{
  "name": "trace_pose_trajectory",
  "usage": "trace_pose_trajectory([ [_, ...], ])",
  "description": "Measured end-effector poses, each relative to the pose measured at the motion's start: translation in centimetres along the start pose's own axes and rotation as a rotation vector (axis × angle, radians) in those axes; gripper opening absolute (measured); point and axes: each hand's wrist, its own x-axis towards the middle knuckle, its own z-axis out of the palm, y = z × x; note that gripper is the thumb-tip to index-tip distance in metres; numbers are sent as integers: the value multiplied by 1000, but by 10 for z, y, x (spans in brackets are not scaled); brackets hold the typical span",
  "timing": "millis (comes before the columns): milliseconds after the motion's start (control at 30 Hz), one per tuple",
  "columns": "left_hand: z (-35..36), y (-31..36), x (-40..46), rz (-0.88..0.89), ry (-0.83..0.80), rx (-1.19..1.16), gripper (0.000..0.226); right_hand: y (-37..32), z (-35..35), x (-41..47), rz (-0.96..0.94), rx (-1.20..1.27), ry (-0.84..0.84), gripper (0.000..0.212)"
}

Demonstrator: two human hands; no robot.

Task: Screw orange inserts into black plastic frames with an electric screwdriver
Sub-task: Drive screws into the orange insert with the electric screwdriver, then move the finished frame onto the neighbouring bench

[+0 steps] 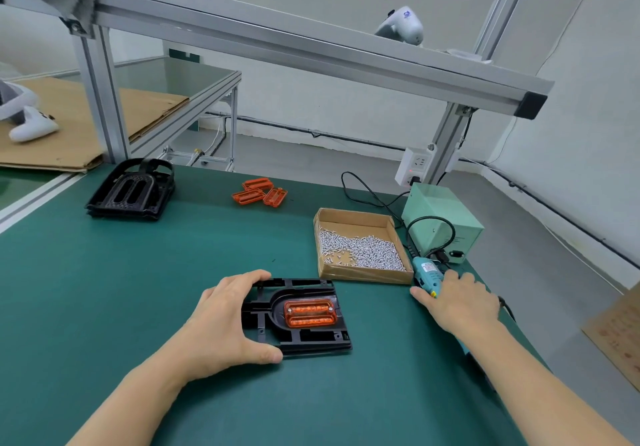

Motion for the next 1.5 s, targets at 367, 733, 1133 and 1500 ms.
trace_pose_trajectory([
  [367,-6,5,1,-16,-55,35,114,-89,-39,-67,-1034,480,170,47],
  [733,-27,0,0,-121,91,70,106,-118,-24,-69,-938,502,101,46],
  [1133,23,25,-33,-337,304,106,59,-121,-8,-97,-782,915,-139,48],
  [1500,27,41,-21,-295,449,-398,89,-143,-17,-119,-740,1132,-164,50],
])
